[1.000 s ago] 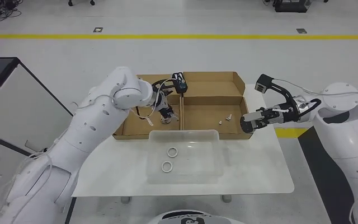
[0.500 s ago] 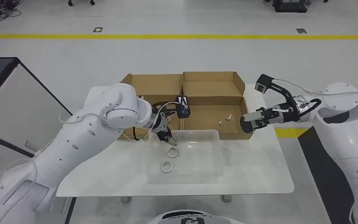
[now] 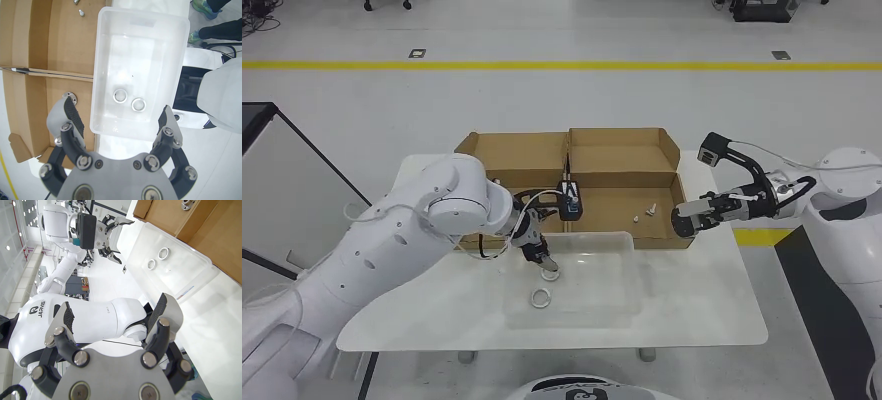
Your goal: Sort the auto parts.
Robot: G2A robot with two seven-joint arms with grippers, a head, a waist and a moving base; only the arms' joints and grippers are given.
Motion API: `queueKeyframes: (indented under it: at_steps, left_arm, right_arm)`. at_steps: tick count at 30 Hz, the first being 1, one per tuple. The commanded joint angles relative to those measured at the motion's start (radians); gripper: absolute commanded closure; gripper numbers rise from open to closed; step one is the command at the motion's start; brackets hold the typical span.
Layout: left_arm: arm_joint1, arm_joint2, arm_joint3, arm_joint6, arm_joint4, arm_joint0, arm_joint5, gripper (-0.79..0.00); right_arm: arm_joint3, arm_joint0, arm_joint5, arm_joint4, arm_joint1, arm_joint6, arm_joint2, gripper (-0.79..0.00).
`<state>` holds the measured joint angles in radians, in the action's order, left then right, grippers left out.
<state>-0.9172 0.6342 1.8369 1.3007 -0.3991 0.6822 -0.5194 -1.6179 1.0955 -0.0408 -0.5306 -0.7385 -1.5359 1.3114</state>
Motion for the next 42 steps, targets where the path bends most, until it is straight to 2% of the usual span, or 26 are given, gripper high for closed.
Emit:
queueKeyframes:
  at_steps: [1, 4, 9, 11, 22, 23, 24, 30, 32, 34, 36, 39, 41, 42]
  left_arm:
    - [0.0, -0.005, 0.004, -0.006, -0.019, 0.007, 0.006, -0.785]
    - [-0.009, -0.058, 0.022, 0.057, -0.091, -0.004, 0.057, -0.785]
    - [-0.039, -0.197, 0.023, 0.16, -0.15, -0.094, 0.16, -0.785]
    - [-0.054, -0.238, 0.009, 0.172, -0.129, -0.128, 0.171, -0.785]
    - [-0.121, -0.463, -0.061, 0.104, -0.045, -0.278, 0.104, -0.785]
    - [-0.126, -0.464, -0.069, 0.094, -0.034, -0.281, 0.094, -0.785]
    - [-0.131, -0.464, -0.075, 0.087, -0.034, -0.278, 0.087, -0.736]
    - [-0.158, -0.464, -0.118, 0.061, -0.082, -0.226, 0.06, -0.683]
    - [-0.167, -0.464, -0.136, 0.066, -0.105, -0.208, 0.066, -0.606]
    - [-0.177, -0.464, -0.152, 0.065, -0.12, -0.193, 0.065, -0.566]
    - [-0.185, -0.464, -0.17, 0.067, -0.132, -0.183, 0.067, -0.597]
    - [-0.195, -0.464, -0.188, 0.061, -0.146, -0.17, 0.061, -0.585]
    - [-0.201, -0.464, -0.2, 0.062, -0.167, -0.161, 0.062, -0.52]
    - [-0.204, -0.464, -0.206, 0.064, -0.177, -0.157, 0.063, -0.449]
  right_arm:
    - [0.0, 0.0, 0.0, 0.0, 0.0, 0.0, 0.0, -0.785]
    - [0.0, 0.0, 0.0, 0.0, 0.0, 0.0, 0.0, -0.785]
    - [0.0, 0.0, 0.0, 0.0, 0.0, 0.0, 0.0, -0.785]
    - [0.0, 0.0, 0.0, 0.0, 0.0, 0.0, 0.0, -0.785]
    - [0.0, 0.0, 0.0, 0.0, 0.0, 0.0, 0.0, -0.785]
    - [0.0, 0.0, 0.0, 0.0, 0.0, 0.0, 0.0, -0.785]
    - [0.0, 0.0, 0.0, 0.0, 0.0, 0.0, 0.0, -0.785]
    - [0.0, 0.0, 0.0, 0.0, 0.0, 0.0, 0.0, -0.785]
    - [0.0, 0.0, 0.0, 0.0, 0.0, 0.0, 0.0, -0.785]
    - [0.0, 0.0, 0.0, 0.0, 0.0, 0.0, 0.0, -0.785]
    - [0.0, 0.0, 0.0, 0.0, 0.0, 0.0, 0.0, -0.785]
    - [0.0, 0.0, 0.0, 0.0, 0.0, 0.0, 0.0, -0.785]
    - [0.0, 0.0, 0.0, 0.0, 0.0, 0.0, 0.0, -0.785]
    - [0.0, 0.0, 0.0, 0.0, 0.0, 0.0, 0.0, -0.785]
